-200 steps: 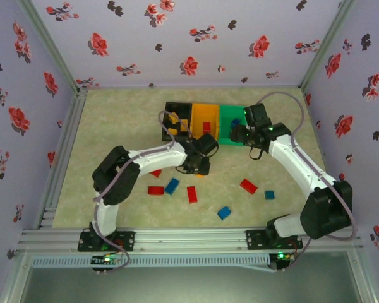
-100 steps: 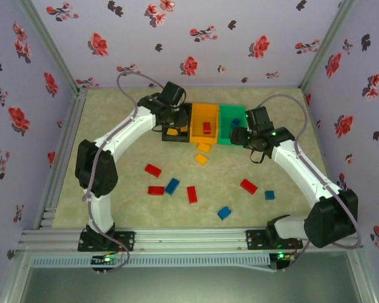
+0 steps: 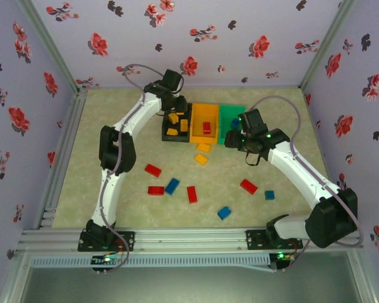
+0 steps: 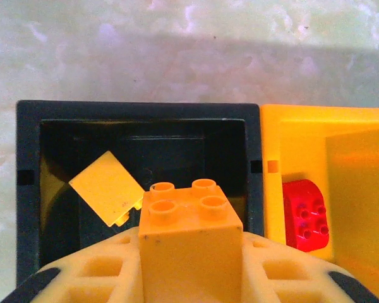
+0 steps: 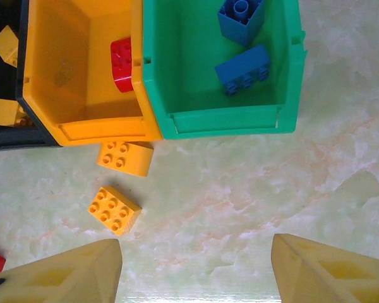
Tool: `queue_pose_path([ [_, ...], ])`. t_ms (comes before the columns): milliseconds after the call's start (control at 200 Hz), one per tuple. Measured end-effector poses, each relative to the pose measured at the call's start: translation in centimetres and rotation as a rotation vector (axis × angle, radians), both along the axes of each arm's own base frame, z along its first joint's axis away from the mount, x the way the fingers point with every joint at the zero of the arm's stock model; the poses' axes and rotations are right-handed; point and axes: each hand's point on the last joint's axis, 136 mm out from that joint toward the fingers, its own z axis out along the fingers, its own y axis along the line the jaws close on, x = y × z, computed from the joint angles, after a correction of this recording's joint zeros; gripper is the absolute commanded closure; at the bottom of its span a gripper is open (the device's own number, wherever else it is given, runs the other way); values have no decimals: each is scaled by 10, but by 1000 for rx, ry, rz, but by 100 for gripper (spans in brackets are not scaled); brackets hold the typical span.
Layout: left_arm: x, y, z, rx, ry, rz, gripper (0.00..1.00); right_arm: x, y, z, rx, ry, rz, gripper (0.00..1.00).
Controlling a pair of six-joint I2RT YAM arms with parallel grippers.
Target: Sort the legos into containers by color
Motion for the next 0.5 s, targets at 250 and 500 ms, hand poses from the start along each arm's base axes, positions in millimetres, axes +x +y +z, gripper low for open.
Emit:
queue_pose_path([
  [250, 0, -4, 7, -20, -1, -12, 35, -5, -3, -5, -22, 24, -4, 34],
  [500, -14, 2, 14, -17, 19, -16, 35, -41, -24, -45, -90, 165, -51, 30],
])
